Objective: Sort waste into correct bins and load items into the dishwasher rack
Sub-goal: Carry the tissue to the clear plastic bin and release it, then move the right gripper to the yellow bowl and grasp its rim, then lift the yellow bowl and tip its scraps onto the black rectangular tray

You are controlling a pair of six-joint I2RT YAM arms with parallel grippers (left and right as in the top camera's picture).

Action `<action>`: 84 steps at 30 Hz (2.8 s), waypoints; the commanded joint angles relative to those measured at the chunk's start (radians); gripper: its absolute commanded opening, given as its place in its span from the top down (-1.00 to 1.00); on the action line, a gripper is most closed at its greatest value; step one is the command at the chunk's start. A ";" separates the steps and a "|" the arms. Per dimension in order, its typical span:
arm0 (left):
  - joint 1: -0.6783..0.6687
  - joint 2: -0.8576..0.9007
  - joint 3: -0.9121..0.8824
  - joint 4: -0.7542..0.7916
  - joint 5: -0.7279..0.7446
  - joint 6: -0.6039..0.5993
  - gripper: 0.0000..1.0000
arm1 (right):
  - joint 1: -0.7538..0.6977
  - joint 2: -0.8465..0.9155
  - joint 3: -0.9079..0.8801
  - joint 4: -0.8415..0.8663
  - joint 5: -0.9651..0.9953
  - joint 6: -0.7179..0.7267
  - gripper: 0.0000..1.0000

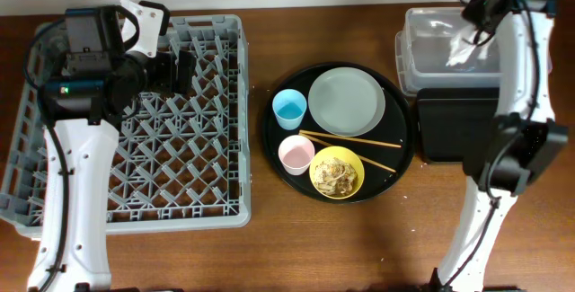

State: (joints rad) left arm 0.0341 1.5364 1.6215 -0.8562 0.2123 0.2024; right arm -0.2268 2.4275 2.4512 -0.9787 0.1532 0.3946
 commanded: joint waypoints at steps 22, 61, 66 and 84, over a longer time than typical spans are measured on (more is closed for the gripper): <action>0.006 0.006 0.014 0.002 0.001 0.017 -0.99 | 0.203 -0.232 0.126 -0.640 -0.404 -0.260 -0.97; 0.006 0.006 0.013 0.001 0.001 0.016 -0.99 | 0.634 -0.784 -1.139 0.085 -0.195 0.447 -0.47; 0.006 0.006 0.013 0.001 0.001 0.016 -0.99 | 0.634 -0.653 -1.139 0.188 -0.190 0.584 -0.34; 0.006 0.006 0.013 0.001 0.001 0.017 -0.99 | 0.735 -0.507 -1.139 0.133 -0.257 0.587 0.38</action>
State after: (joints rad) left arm 0.0341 1.5375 1.6222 -0.8562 0.2092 0.2024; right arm 0.5110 1.9144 1.3159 -0.8402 -0.1047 0.9718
